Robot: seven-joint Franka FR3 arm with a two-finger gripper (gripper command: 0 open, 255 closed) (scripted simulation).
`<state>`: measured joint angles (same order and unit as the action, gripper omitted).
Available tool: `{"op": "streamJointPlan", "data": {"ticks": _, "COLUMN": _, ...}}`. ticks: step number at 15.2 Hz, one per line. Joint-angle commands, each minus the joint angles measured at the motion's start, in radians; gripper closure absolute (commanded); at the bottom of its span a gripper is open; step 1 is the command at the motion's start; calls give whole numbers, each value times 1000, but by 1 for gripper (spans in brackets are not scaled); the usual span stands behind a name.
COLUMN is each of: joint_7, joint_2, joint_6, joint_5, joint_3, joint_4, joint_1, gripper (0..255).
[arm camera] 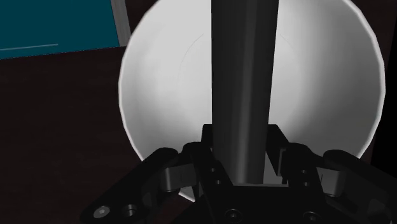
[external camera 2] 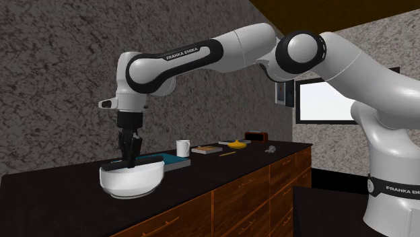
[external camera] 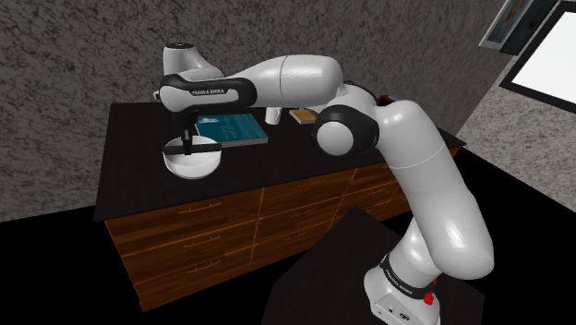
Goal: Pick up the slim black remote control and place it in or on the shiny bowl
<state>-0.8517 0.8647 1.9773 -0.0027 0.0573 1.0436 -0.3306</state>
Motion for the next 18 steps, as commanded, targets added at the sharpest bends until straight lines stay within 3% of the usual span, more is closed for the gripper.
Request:
{"op": "streamJointPlan", "data": {"ticks": 1, "joint_7": 0, "joint_2": 2, "joint_6": 1, "joint_5": 0, "joint_3": 0, "joint_4": 1, "joint_1": 0, "gripper": 255}}
{"op": "streamJointPlan", "data": {"ticks": 2, "joint_7": 0, "joint_2": 2, "joint_6": 1, "joint_5": 0, "joint_3": 0, "joint_4": 1, "joint_1": 0, "gripper": 255}}
{"op": "streamJointPlan", "data": {"ticks": 3, "joint_7": 0, "joint_2": 1, "joint_6": 1, "joint_5": 0, "joint_3": 0, "joint_4": 2, "joint_1": 0, "gripper": 0}}
{"op": "streamJointPlan", "data": {"ticks": 8, "joint_7": 0, "joint_2": 2, "joint_6": 1, "joint_5": 0, "joint_3": 0, "joint_4": 1, "joint_1": 0, "gripper": 0}}
{"op": "streamJointPlan", "data": {"ticks": 12, "joint_7": 0, "joint_2": -41, "joint_6": -94, "joint_5": -1, "joint_3": 1, "joint_4": -51, "joint_1": -2, "gripper": 0}}
{"op": "streamJointPlan", "data": {"ticks": 18, "joint_7": 0, "joint_2": -41, "joint_6": -94, "joint_5": -1, "joint_3": 1, "joint_4": -51, "joint_1": -2, "gripper": 0}}
